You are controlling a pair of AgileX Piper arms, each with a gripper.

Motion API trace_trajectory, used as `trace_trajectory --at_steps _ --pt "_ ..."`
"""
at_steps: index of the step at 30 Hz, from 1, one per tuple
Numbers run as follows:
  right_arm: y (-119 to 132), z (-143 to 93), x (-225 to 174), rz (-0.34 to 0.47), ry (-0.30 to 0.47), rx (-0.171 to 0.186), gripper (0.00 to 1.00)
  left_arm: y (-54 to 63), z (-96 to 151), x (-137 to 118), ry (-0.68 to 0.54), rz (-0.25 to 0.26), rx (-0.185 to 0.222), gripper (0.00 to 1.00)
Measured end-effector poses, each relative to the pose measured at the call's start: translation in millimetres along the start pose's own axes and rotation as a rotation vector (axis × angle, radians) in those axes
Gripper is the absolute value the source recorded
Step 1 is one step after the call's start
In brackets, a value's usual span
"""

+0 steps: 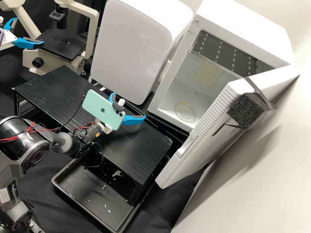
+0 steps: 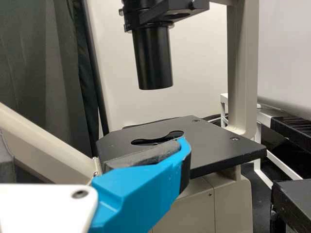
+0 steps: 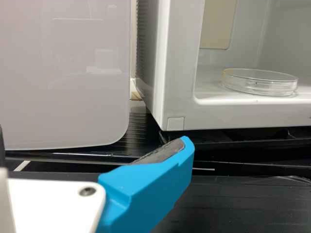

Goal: Close the incubator door

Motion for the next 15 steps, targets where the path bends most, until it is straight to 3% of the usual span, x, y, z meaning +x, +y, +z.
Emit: trace_trajectory --at_steps 15 --pt "-3 4 -15 0.004 0.0 -0.001 1.0 0.0 0 0 0.0 0.0 0.0 1.0"
